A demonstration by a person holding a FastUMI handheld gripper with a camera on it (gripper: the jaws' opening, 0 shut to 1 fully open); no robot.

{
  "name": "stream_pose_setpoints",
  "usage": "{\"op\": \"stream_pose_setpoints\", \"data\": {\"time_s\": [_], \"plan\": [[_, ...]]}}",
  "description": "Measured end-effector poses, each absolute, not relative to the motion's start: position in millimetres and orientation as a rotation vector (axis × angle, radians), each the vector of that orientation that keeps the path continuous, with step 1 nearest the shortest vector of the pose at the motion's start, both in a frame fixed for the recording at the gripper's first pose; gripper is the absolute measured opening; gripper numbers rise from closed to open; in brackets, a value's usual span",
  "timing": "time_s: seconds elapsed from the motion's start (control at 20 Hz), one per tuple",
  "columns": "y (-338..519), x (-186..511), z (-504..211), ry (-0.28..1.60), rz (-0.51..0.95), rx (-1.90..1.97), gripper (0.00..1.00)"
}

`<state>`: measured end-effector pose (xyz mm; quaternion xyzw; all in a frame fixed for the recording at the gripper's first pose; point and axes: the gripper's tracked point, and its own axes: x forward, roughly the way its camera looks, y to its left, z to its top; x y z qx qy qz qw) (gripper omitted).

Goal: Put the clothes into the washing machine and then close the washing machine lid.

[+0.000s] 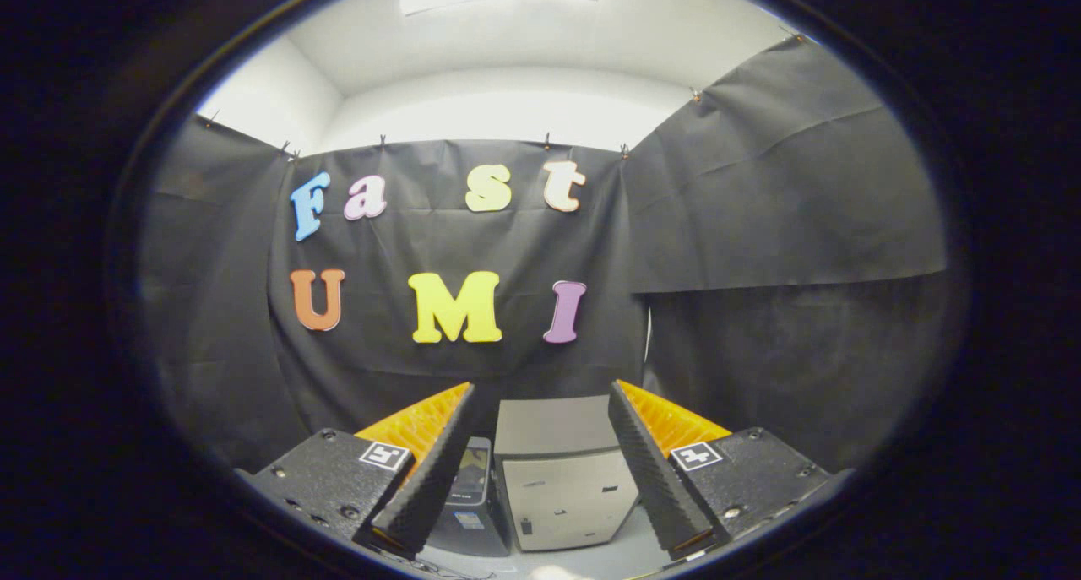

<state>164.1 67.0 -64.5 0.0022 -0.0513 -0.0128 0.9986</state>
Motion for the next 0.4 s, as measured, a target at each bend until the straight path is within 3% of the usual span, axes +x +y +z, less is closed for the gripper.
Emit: {"op": "stream_pose_setpoints", "data": {"time_s": [0.4], "plan": [[64, 136, -75, -0.088, 0.017, -0.007, 0.97]]}}
